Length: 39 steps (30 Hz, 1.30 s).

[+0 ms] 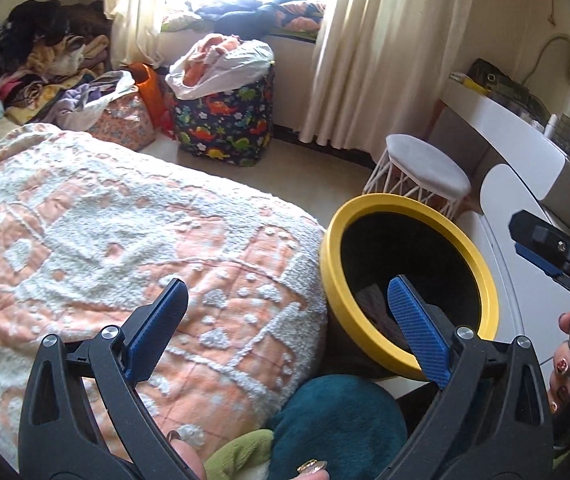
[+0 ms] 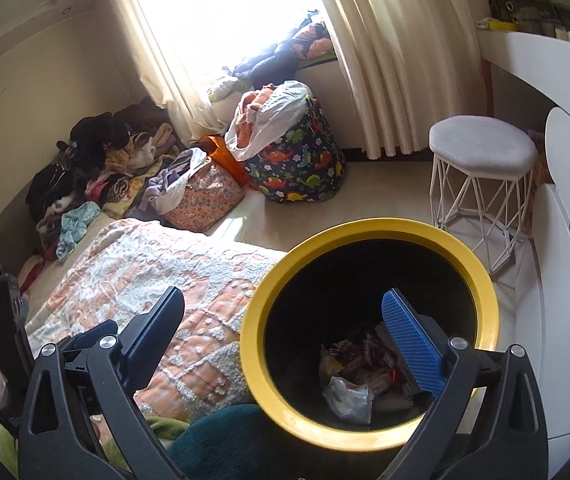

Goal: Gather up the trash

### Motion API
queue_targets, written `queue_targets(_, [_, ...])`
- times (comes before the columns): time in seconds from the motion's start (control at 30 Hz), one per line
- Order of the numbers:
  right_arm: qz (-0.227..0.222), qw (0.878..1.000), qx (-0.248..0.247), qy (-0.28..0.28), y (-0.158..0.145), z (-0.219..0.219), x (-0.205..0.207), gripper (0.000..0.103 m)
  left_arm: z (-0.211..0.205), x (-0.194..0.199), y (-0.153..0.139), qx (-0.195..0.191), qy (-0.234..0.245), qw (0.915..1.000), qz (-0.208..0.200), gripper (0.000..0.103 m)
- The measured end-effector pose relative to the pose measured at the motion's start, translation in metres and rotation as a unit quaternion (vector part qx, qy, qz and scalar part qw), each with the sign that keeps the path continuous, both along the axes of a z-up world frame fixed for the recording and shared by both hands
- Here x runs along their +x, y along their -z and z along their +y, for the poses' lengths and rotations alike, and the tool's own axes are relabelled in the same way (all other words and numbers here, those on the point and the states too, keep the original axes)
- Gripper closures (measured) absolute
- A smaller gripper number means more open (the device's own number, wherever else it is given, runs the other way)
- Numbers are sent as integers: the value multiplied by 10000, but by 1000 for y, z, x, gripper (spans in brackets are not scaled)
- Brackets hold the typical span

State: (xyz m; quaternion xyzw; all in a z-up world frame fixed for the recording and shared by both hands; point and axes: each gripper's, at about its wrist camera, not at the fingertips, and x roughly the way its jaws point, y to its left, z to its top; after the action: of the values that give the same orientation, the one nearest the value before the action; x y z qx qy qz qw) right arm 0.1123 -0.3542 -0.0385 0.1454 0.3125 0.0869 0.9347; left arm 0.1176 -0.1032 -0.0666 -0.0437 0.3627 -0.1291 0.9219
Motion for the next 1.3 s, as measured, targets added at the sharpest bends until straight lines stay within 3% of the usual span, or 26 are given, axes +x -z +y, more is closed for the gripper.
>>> queue_targets(0.37, [-900, 9939, -589, 225, -15, 20, -40, 7, 33, -23, -7, 198, -442, 9979, -421, 11])
queue_targets(0.8, [-2008, 9757, -751, 445, -7, 49, -88, 7, 68, -66, -13, 352, -820, 9891, -1173, 11])
queue_targets(0.97, [-2177, 9707, -925, 421, 0, 61, -95, 7, 70, -79, -13, 394, -832, 9860, -1389, 11])
queue_targets(1.3, [-2127, 9711, -894, 605, 4, 57, -90, 7, 68, -80, -11, 388, -844, 9853, -1436, 11])
